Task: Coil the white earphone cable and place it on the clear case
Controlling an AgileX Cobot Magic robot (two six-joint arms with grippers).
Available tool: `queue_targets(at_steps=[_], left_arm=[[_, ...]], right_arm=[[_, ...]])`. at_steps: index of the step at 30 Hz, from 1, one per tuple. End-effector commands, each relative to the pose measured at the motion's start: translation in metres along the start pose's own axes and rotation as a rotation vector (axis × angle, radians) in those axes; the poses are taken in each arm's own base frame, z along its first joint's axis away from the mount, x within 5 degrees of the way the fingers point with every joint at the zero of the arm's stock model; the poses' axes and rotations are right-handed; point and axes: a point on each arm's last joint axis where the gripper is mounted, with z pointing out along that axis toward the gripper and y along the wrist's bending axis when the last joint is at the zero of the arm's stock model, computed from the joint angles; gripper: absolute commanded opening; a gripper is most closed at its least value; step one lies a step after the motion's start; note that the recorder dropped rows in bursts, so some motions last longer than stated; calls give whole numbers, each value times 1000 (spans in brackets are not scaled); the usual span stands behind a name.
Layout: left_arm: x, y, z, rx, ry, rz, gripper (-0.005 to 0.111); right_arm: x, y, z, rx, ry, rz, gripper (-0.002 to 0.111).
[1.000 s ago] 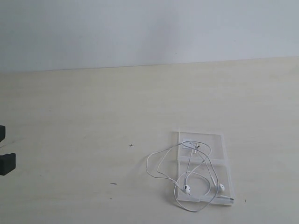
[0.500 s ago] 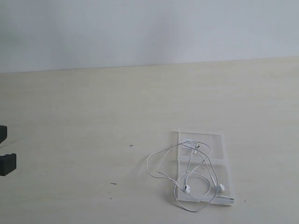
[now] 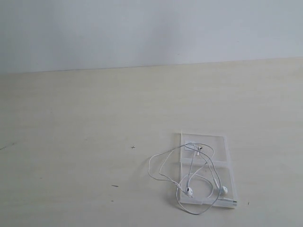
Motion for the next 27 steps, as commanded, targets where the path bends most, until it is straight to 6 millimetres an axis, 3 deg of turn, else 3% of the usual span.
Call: queue_targets(at_steps=[1,4,8,12,17,19,27], left_arm=[[3,15,1,-172,94,567,0],[15,26,-3,-218,297,813,0],[35,23,-9,-76,519,899,0],[49,13,-14,60,626,756,0],[60,-2,-18,188,668,487,0],[68,-4,-19,236,668,459,0],[125,14,-22,296,613,431,0]], right_arm=[[1,0,0,4,0,-6,0],[1,0,0,4,0,-6,0],[1,0,0,4,0,-6,0],[1,0,0,4,0,-7,0],[1,0,0,4,0,-7,0],[1,0,0,4,0,-5,0],[1,0,0,2,0,-1,0]])
